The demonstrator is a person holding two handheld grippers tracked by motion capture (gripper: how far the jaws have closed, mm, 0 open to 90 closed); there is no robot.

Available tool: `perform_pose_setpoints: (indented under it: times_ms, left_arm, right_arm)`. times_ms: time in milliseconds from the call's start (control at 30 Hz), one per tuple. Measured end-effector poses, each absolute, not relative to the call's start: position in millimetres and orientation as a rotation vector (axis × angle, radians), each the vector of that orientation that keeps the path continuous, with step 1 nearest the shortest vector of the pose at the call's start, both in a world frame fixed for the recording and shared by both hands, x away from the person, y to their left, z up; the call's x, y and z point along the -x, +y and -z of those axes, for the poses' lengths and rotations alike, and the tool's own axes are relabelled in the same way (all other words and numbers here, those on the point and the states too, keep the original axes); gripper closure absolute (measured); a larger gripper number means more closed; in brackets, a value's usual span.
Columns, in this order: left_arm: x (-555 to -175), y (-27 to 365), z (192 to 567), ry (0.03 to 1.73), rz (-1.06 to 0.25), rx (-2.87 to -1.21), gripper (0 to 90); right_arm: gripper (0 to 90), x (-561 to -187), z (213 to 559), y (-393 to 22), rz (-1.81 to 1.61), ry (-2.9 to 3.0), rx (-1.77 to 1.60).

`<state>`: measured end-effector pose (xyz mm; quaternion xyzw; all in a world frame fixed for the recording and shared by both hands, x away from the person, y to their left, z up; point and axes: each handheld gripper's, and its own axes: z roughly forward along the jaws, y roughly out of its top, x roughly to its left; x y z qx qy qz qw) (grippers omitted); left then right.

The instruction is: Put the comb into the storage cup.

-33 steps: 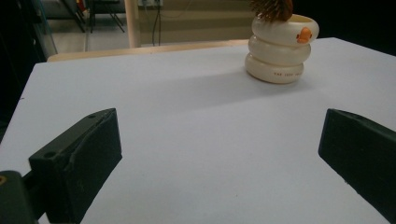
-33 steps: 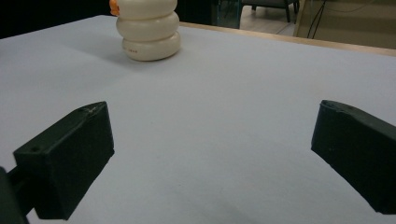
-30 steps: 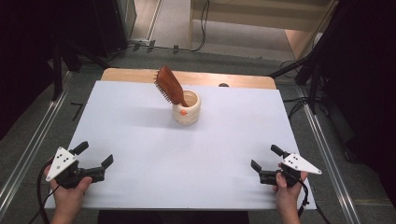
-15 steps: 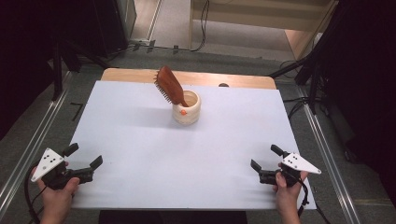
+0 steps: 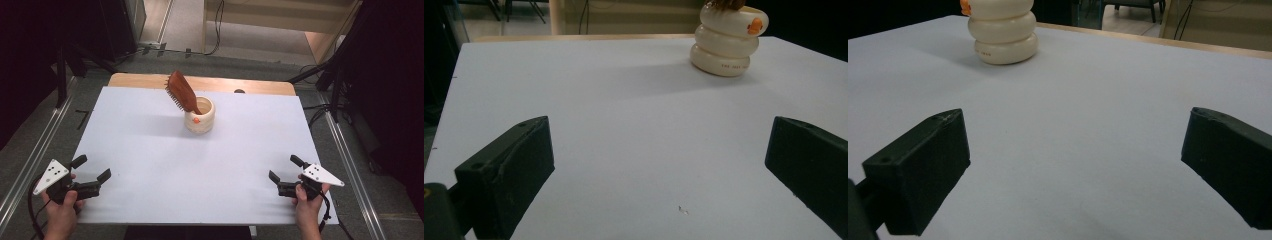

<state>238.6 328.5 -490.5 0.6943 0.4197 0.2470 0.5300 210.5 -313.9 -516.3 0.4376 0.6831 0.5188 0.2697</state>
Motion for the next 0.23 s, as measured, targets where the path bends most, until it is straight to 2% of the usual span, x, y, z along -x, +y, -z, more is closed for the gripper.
perform_pose_setpoints:
  times_ms: [233]
  left_arm:
    - [-239.6,327.3,490.7,1.008,-0.6,-1.665,0.0]
  right_arm:
    - [0.0,-208.7,516.2,-321.1,-1.463,1.792,-1.227]
